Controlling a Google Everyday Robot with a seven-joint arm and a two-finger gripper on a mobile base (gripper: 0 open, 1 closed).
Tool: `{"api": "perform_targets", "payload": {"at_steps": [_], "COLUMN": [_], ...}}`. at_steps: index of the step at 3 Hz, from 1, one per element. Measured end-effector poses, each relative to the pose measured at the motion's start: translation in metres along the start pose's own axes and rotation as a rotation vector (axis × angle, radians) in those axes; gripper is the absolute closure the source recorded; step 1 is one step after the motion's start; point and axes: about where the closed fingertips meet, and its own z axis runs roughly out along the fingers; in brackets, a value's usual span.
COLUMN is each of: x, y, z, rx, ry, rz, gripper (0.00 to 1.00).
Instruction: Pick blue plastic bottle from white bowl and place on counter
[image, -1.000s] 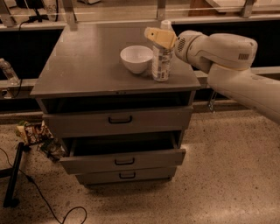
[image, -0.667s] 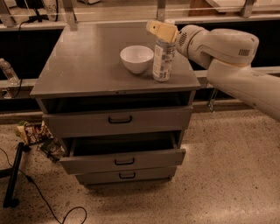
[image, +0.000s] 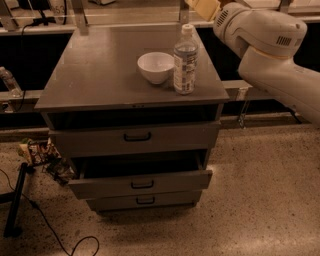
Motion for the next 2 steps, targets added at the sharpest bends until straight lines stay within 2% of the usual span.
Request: {"api": "perform_targets", "payload": {"at_steps": [1, 2], "x": [0.0507, 0.0505], "y": [0.0332, 0.0359], "z": [0.0003, -0.0003], "rx": [-0.131, -0.142], "ry": [0.126, 0.128], "rz": [0.102, 0.099], "gripper": [0.0, 0.0]}}
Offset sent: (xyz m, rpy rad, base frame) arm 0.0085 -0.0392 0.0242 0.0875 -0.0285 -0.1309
